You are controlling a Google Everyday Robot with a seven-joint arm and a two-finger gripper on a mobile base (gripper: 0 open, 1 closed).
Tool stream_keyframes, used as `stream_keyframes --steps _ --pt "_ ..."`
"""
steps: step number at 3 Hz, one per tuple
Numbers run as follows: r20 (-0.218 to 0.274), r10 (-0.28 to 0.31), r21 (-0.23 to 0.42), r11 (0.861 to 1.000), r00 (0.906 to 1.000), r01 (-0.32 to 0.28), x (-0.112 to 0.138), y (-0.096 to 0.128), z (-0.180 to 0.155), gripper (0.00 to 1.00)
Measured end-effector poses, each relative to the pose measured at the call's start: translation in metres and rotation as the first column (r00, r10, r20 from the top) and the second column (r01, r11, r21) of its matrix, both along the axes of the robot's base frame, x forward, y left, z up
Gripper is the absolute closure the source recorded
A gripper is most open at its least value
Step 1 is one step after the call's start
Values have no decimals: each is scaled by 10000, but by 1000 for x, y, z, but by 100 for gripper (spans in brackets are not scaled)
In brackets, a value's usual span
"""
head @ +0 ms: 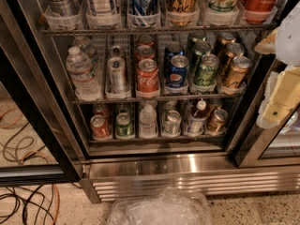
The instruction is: Pick coke can from top shelf of fridge
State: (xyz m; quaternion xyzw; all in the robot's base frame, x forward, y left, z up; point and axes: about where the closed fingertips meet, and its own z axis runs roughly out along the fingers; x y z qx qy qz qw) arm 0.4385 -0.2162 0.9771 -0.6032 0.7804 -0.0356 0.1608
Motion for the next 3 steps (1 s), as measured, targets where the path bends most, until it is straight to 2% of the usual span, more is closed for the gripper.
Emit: stream_keyframes --steps 1,2,3 --pt "52 -34 4 10000 10000 34 1 0 1 0" --pt "558 -1159 -71 9932 9917 1165 8 -23 25 0" --pt "1319 -2681 568 9632 9543 2627 19 -51 50 0"
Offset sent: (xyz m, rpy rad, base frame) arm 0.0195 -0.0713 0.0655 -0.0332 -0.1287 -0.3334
